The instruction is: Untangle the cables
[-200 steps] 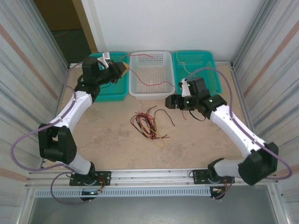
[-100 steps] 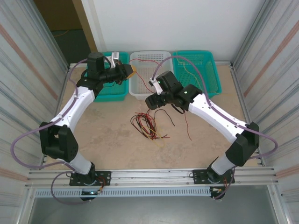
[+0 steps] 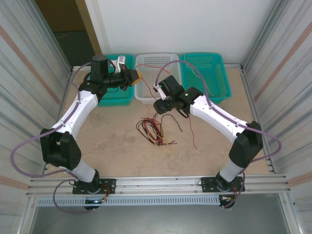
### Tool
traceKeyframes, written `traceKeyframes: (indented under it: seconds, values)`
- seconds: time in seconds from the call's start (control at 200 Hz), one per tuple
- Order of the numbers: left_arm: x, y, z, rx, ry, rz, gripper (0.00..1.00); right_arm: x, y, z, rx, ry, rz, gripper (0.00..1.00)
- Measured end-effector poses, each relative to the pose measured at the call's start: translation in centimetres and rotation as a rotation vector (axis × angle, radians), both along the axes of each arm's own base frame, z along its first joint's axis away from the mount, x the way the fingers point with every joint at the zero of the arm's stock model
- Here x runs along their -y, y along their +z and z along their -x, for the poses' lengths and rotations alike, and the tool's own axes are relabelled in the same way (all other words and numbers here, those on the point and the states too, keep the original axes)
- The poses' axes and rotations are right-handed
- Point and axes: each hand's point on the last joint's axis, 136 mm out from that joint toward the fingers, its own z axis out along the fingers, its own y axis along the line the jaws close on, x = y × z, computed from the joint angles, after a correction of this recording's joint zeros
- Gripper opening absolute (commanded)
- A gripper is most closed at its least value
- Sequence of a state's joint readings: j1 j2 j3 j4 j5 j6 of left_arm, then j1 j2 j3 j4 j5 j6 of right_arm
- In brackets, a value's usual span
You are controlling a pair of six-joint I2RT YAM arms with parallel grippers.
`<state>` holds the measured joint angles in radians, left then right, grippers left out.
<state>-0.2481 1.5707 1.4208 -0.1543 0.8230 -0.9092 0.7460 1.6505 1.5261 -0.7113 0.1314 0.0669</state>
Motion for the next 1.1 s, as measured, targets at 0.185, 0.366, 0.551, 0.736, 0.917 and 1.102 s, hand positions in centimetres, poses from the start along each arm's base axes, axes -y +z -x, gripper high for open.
traceKeyframes:
  seconds: [0.185,0.366,0.551,0.736,0.917,1.102]
  values:
    - [-0.5,-0.5,-0.2,-0.011,0.008,0.019,0.00,-0.3,-0.8,-0.1,-0.017,-0.001,0.005,0.10]
    - [-2.1,-1.4,-0.3,-0.041,0.057,0.024,0.02,-0.9,-0.7,0.2,-0.042,0.000,-0.043,0.00]
    - [-2.7,-0.6,-1.0,-0.013,0.098,0.040,0.64,-1.3,-0.2,0.5,-0.094,-0.012,-0.121,0.00]
    - [-3.7,-0.5,-1.0,0.023,0.155,-0.004,0.72,1.0,4.6,-3.6,-0.103,-0.122,-0.258,0.00]
    - [-5.8,-0.3,1.1,0.078,0.215,-0.054,0.63,2.8,9.5,-11.0,-0.039,-0.219,-0.387,0.00]
    - [-7.4,-3.4,4.2,0.060,0.246,-0.100,0.60,2.8,7.2,-16.9,-0.110,-0.253,-0.448,0.00]
